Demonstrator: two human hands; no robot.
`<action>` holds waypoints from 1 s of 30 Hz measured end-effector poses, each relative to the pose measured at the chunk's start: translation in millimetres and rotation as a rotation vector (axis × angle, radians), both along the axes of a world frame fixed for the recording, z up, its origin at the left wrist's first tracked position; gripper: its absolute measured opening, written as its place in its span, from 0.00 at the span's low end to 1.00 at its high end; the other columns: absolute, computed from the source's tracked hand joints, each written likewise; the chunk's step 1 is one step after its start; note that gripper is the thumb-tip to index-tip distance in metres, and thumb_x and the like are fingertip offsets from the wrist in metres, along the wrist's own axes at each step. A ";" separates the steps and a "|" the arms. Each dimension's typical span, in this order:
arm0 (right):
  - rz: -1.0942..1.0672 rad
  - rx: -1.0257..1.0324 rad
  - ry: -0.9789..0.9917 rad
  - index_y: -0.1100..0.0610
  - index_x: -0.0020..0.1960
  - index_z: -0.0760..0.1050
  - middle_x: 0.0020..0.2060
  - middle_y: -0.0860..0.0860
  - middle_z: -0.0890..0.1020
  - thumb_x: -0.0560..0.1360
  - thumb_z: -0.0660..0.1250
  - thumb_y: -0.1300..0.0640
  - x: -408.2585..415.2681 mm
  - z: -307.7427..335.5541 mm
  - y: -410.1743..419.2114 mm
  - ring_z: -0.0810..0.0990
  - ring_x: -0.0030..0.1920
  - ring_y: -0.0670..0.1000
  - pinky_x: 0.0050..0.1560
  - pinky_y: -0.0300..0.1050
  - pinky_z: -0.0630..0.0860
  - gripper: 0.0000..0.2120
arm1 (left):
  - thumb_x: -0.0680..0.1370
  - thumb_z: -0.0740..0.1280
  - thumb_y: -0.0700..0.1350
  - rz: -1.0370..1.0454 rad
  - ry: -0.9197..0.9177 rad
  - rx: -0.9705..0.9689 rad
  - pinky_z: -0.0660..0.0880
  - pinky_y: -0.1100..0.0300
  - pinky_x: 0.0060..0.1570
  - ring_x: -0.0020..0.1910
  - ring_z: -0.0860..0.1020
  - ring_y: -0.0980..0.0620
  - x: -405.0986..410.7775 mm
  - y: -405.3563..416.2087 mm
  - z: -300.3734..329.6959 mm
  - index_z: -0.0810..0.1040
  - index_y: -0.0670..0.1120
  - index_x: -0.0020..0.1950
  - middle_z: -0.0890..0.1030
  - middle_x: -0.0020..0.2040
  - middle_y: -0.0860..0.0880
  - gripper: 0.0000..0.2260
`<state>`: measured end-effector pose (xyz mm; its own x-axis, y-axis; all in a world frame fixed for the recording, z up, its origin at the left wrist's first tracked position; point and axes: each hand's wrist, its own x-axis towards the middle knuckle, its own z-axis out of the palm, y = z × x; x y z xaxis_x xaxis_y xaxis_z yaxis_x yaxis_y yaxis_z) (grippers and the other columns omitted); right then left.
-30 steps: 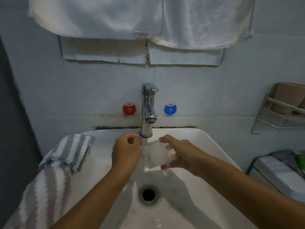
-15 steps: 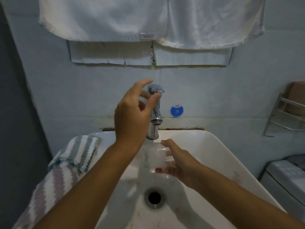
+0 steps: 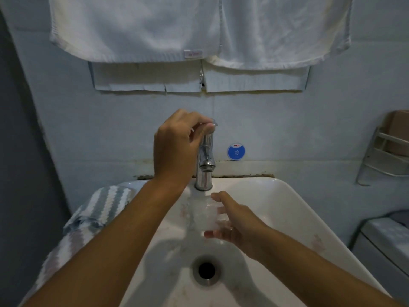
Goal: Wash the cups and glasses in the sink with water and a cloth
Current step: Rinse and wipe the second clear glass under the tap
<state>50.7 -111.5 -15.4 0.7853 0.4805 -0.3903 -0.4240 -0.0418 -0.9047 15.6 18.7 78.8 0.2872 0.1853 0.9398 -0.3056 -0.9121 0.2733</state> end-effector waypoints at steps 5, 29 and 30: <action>-0.003 0.006 -0.002 0.57 0.57 0.74 0.55 0.56 0.76 0.75 0.71 0.46 -0.7 -0.2 -0.1 0.81 0.51 0.60 0.39 0.47 0.83 0.18 | 0.76 0.72 0.46 0.012 -0.022 -0.011 0.71 0.72 0.41 0.40 0.77 0.56 3.4 0.3 0.4 0.84 0.45 0.49 0.82 0.43 0.49 0.06; -0.009 0.005 -0.033 0.58 0.62 0.74 0.58 0.56 0.75 0.74 0.71 0.45 1.3 -4.0 -3.4 0.80 0.53 0.60 0.44 0.48 0.84 0.23 | 0.83 0.60 0.46 -0.042 -0.018 -0.509 0.72 0.74 0.35 0.41 0.78 0.61 -7.5 -10.6 -25.3 0.74 0.45 0.60 0.77 0.45 0.54 0.09; -0.013 0.008 -0.040 0.58 0.62 0.74 0.57 0.56 0.75 0.74 0.71 0.45 1.6 -4.6 -3.2 0.81 0.52 0.60 0.44 0.48 0.84 0.23 | 0.83 0.59 0.45 -0.016 0.030 -0.680 0.71 0.75 0.35 0.43 0.78 0.56 -12.1 -12.9 -40.1 0.73 0.45 0.59 0.77 0.45 0.53 0.07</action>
<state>52.2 -114.7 -20.0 0.8065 0.4729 -0.3550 -0.3884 -0.0291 -0.9210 3.5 5.8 38.7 0.3187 0.7276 0.6074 -0.3010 -0.5300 0.7928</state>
